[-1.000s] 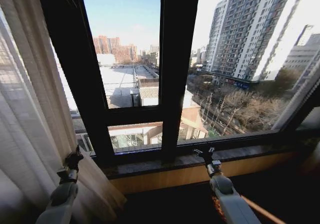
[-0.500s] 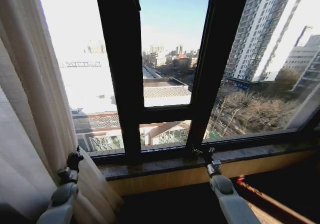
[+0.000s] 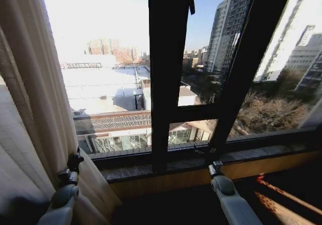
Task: Open the curtains by pulling them apart, changing their state from closed to fully open.
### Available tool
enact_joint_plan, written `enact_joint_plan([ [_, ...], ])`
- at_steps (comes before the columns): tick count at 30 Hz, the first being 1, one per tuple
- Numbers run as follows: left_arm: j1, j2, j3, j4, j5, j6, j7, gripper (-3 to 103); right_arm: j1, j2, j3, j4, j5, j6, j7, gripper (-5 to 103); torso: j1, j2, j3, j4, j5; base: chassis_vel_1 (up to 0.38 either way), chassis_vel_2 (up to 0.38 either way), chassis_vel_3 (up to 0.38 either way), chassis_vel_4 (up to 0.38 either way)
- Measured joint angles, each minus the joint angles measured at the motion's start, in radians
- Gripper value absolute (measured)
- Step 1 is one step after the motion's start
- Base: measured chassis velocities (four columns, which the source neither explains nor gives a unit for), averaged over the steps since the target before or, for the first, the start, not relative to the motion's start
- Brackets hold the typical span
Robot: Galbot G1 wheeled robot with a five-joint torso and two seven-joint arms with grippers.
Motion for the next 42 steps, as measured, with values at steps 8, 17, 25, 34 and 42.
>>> enact_joint_plan([
  [8,0.01,-0.003,-0.002,-0.007,0.005,-0.004,-0.002,0,0.0,0.0,0.0,0.0,0.0,0.0,0.0,100,0.0,0.0,0.0,0.0001,-0.0005,0.12,0.139,-0.101,-0.128],
  [17,0.017,-0.004,-0.005,-0.01,0.005,-0.006,-0.001,0,0.0,-0.001,0.001,0.0,0.0,0.0,0.0,100,0.0,0.0,0.0,-0.001,0.0005,-0.007,-0.012,0.005,0.005],
  [25,0.02,-0.004,-0.01,-0.008,0.005,-0.012,-0.002,0,0.0,0.0,0.0,0.0,0.0,0.0,0.0,100,0.0,0.0,0.0,-0.0004,0.0003,0.148,0.148,-0.145,-0.147],
  [34,0.021,-0.008,-0.011,-0.01,0.009,-0.016,-0.004,0,0.0,0.0,0.0,0.0,0.0,0.0,0.0,100,0.0,0.0,0.0,0.0,0.0002,0.195,0.215,-0.231,-0.212],
  [42,0.023,-0.012,-0.011,-0.009,0.012,-0.014,-0.006,0,0.0,0.0,0.0,0.0,0.0,0.0,0.0,100,0.0,0.0,0.0,-0.0005,0.0009,0.023,0.034,-0.027,-0.038],
])
